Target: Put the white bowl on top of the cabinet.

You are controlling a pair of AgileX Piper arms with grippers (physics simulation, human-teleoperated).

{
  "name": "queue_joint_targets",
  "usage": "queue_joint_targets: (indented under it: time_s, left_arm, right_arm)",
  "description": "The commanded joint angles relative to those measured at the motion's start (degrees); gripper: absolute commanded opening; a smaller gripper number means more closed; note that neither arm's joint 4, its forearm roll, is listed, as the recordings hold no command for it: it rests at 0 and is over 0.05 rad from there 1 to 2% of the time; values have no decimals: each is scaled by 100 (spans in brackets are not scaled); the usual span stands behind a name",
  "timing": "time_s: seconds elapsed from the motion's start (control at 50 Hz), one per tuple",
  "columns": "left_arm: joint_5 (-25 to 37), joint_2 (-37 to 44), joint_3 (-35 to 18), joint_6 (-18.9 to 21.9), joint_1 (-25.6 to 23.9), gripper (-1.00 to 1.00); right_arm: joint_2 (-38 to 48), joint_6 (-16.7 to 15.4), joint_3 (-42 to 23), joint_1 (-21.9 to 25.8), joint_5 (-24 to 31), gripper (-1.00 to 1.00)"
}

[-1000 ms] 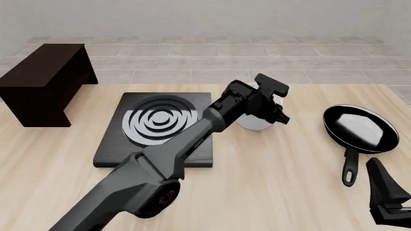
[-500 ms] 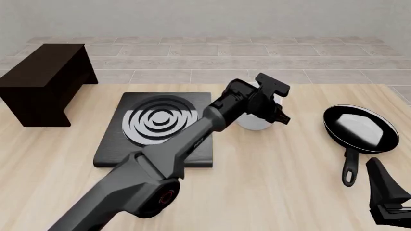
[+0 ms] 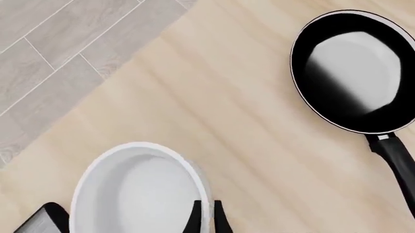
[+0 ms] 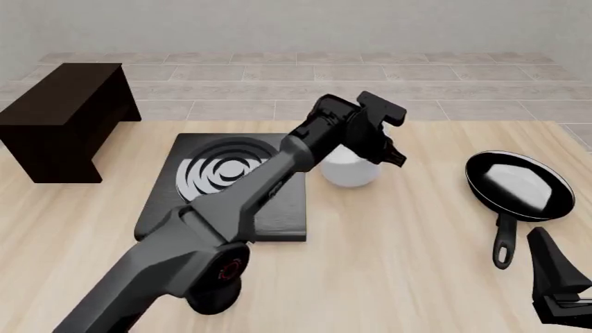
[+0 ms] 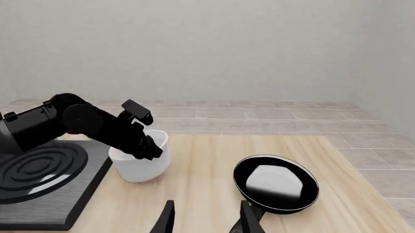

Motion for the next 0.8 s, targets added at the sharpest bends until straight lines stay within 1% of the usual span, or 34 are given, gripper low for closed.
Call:
queue_joint_targets:
  time_s: [0.02,0.18,0.28,0.3,0.36,0.46,0.5,0.62,0.74,0.8]
  left_arm:
    - [185,-330,63,118,171,-100]
    - [322,-633,62,214,245,-100]
    - [304,-838,232,248,282,-100]
    - [232,-946,402,259,288,-100]
    - [-217,-1463,1342,278,318,-100]
    - [-536,-1907,2069,294,356,-100]
    - [-615,-2047,2284,307,373,-100]
    - [-658,-2262,2492,361,461,-100]
    - [-830,-2630,2985,421,590,-100]
    - [-845,-2704,3067,411,614,-100]
  right_arm:
    - [0,0,0,-1,0,100]
    - [0,1,0,0,-1,100]
    - [0,-1,0,0,-1,100]
    - [0,1,0,-1,2,100]
    - [0,0,0,0,0,100]
    - [0,0,0,0,0,100]
    - [0,-2,0,-1,1,100]
    - [0,-2,0,1,0,100]
    - [0,1,0,0,1,100]
    - [0,-1,0,-1,0,100]
